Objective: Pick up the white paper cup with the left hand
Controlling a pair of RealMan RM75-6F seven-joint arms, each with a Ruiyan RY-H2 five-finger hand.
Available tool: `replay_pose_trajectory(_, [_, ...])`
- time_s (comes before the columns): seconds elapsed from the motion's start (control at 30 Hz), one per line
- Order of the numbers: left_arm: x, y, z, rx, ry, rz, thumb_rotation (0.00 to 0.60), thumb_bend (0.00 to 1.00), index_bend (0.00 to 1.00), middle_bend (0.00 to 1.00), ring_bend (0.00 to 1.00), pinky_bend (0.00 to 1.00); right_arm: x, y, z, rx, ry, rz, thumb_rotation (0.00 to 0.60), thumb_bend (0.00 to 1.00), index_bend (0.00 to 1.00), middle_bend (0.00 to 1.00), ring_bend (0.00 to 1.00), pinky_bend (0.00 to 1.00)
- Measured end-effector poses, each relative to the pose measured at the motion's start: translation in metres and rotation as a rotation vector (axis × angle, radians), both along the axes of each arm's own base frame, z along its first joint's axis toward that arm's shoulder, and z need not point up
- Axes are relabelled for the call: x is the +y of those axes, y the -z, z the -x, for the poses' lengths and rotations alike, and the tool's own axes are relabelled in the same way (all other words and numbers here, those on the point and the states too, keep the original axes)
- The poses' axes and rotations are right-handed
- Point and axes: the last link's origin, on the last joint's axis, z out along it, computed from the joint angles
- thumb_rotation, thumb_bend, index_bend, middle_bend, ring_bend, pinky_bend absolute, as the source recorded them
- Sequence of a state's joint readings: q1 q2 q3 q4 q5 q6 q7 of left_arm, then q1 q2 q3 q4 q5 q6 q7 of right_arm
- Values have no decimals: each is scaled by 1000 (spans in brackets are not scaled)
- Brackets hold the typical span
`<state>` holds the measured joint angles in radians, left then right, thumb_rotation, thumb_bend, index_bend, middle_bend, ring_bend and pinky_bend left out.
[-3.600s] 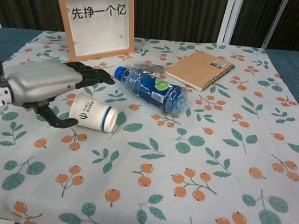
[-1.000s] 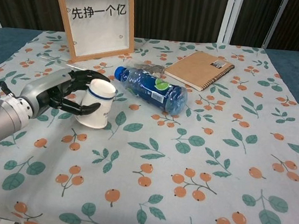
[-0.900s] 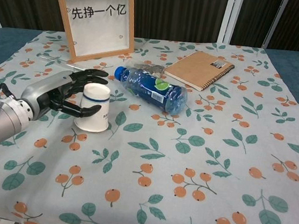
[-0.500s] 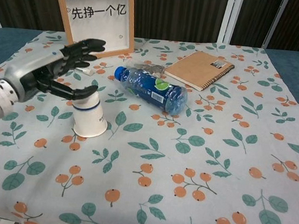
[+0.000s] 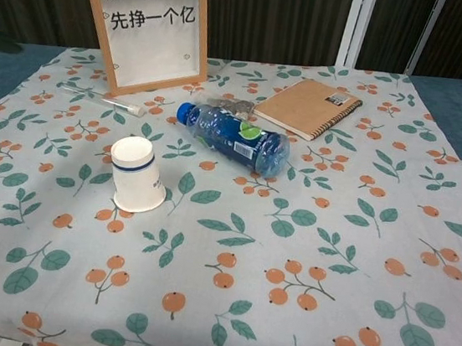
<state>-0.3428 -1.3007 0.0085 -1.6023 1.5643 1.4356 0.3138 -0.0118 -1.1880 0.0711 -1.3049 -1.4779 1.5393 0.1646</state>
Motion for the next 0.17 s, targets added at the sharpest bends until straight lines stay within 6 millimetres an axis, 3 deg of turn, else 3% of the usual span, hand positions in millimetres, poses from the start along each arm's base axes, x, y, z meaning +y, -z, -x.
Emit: replay_pose_trajectory(0.17, [-44,-21,55,49,-106,-108,600,415,0,0,0,0,4,5,-2,34,-37,9,600,100,0,0,0,0])
